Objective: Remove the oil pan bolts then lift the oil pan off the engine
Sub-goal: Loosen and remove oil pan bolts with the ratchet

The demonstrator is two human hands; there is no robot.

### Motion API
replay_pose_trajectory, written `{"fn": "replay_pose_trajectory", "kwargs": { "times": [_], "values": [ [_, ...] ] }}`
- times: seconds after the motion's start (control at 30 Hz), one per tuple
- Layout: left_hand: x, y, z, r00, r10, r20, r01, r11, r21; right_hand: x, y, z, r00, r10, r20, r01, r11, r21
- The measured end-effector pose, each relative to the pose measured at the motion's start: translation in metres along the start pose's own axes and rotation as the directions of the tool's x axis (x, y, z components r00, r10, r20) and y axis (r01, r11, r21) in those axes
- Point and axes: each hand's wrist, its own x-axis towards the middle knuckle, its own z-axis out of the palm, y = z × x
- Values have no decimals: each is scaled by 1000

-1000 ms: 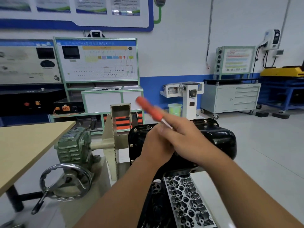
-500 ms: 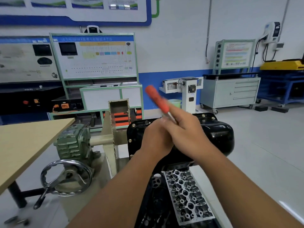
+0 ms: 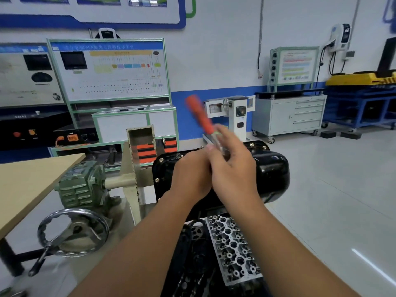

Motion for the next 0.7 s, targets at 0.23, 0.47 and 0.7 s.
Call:
{"fn": "replay_pose_trajectory", "kwargs": {
  "times": [0.23,0.47,0.7],
  "values": [
    [-3,6,-9,999,37,21,-38,999,21,-2,-4,8,1000,-2,26,6,990,-141],
    [-1,0,-2,998,25,50,-28,998,55,-3,-4,11,951,290,-105,-266,944,198],
    [2,4,-7,997,-48,55,48,999,8,12,-13,24,779,541,-317,-353,796,492]
  ]
}}
